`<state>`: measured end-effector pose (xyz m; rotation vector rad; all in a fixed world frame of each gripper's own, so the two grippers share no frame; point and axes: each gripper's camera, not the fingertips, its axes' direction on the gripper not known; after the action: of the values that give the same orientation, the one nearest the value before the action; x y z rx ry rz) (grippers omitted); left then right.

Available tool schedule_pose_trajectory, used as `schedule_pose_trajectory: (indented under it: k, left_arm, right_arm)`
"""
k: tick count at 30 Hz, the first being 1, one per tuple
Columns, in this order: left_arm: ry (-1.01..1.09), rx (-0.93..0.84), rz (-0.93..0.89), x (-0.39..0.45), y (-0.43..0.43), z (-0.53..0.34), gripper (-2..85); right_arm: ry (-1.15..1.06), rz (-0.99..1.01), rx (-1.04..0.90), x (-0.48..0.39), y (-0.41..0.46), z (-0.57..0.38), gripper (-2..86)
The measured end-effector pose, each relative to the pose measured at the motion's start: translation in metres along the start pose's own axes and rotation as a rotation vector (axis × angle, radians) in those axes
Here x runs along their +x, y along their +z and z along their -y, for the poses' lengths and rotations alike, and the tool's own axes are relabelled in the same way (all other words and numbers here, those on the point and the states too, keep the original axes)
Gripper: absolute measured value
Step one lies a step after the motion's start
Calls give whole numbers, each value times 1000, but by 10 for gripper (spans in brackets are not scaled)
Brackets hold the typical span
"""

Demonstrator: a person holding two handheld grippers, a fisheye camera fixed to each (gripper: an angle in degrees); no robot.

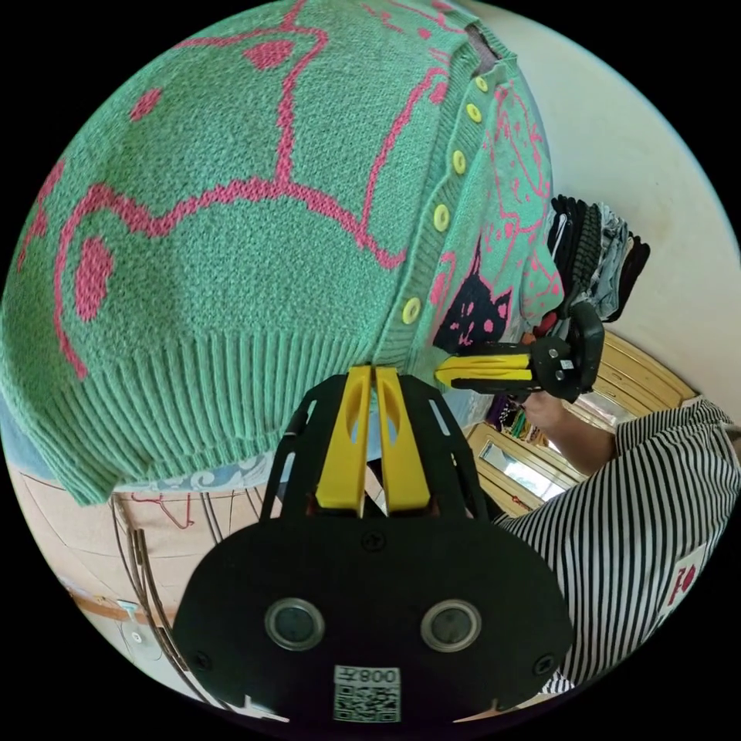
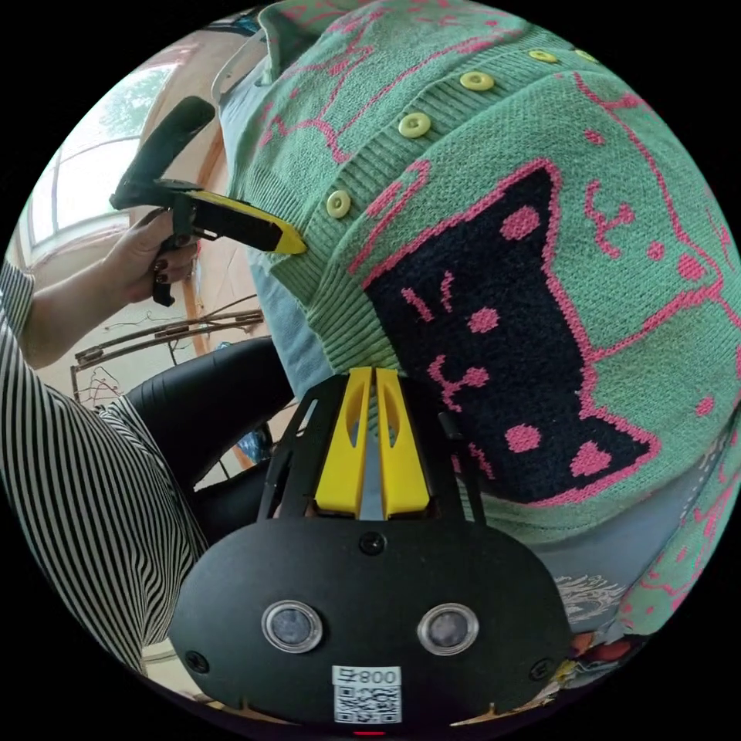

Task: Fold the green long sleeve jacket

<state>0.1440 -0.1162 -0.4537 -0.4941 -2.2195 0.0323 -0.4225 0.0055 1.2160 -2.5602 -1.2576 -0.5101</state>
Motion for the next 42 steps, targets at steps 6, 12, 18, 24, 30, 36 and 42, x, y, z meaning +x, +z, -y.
schedule_pose_trajectory:
  k: [6,12,18,24,30,36,42]
  left_arm:
    - [0,23,52,10,-17,0,33]
    - [182,224,70,48,-68,48,64]
    - [425,468,178,102,-123,155,55]
    - [464,403,395,133,-119,245,15]
    - [488,455,366,152,-133,244,3]
    - [478,437,312,165,-136,269,2]
    - [505,435,329,186,-140,273,2]
  right_arm:
    - [59,80,47,12,3,-10,11]
    - [196,194,100,33,-4,-25,4]
    - [256,190,227,57,-44,-39,2]
    - [217,89,462,94,-105,6,1]
    - [197,-51,686,131,-161,79,1]
    - [231,-230,583,149,-149,150,0]
    - [208,-197,627,151,-134,158,1]
